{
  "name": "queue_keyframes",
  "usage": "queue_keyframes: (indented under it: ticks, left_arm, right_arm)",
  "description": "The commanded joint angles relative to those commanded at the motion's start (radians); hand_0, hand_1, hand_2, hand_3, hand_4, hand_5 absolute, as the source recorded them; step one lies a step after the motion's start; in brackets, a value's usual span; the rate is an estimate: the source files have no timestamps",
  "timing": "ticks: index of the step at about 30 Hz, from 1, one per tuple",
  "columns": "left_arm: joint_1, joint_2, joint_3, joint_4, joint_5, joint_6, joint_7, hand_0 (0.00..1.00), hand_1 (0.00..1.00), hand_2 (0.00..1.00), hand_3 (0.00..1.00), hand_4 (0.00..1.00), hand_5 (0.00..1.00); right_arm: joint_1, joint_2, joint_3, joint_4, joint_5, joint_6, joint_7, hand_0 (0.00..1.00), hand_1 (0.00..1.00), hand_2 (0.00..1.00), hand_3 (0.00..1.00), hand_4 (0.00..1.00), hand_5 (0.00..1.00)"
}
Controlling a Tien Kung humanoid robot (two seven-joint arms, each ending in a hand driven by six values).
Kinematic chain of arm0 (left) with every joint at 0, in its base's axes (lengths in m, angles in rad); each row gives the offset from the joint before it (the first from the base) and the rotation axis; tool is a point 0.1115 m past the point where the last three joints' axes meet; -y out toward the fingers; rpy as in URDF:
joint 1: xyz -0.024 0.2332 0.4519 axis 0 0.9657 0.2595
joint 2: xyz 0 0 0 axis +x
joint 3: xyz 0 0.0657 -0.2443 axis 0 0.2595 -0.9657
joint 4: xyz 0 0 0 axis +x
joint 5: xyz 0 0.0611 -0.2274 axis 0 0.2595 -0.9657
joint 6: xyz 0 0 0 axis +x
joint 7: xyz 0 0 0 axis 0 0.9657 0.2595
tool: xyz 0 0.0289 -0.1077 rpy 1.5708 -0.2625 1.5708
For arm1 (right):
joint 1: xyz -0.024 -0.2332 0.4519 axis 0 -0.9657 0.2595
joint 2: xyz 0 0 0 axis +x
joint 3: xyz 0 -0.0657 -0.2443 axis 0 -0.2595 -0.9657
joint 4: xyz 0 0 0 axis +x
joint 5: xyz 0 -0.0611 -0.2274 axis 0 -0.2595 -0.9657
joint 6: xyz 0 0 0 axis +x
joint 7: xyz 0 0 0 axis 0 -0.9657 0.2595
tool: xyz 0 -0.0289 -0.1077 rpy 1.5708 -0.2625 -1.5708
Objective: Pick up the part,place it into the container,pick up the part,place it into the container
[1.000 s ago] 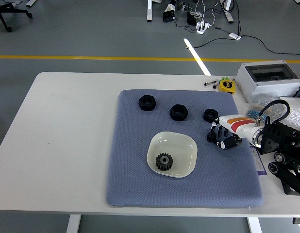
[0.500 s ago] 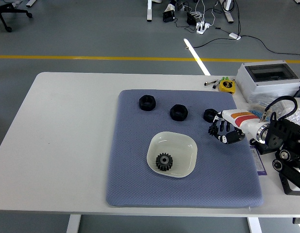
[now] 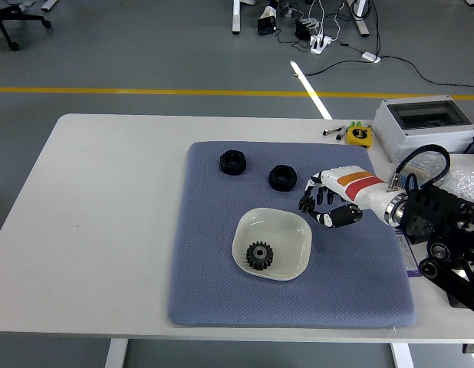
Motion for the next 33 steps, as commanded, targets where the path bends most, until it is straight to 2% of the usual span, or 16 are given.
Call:
queue_keyframes:
  ticks: [7, 13, 21, 33]
  left_arm:
    - [0.001, 0.002, -0.002, 0.000, 0.006, 0.000, 0.001, 0.663, 0.536, 0.572, 0.563, 0.641, 0.616]
    - [0.002, 0.003, -0.004, 0.000, 0.009, 0.000, 0.001, 0.662, 0.538, 0.570, 0.563, 0.638, 0.612]
    - [0.004, 0.003, -0.010, 0.000, 0.021, -0.002, 0.005, 0.662, 0.537, 0.569, 0.563, 0.640, 0.616]
    - [-0.001, 0.005, -0.004, 0.001, 0.015, 0.002, 0.003, 0.659, 0.533, 0.566, 0.563, 0.640, 0.614]
  right_arm:
    - [0.006, 0.025, -0.033, 0.077, -0.024, 0.013, -0.010, 0.293, 0.403, 0.465, 0.495, 0.621, 0.175]
    - [0.001, 0.037, -0.070, 0.115, -0.042, 0.022, -0.016, 0.295, 0.405, 0.467, 0.498, 0.627, 0.178]
    - [-0.013, 0.072, -0.108, 0.106, -0.061, 0.016, -0.035, 0.303, 0.407, 0.471, 0.501, 0.643, 0.186]
    - [-0.010, 0.102, -0.125, 0.067, -0.075, -0.002, -0.039, 0.296, 0.411, 0.487, 0.506, 0.654, 0.195]
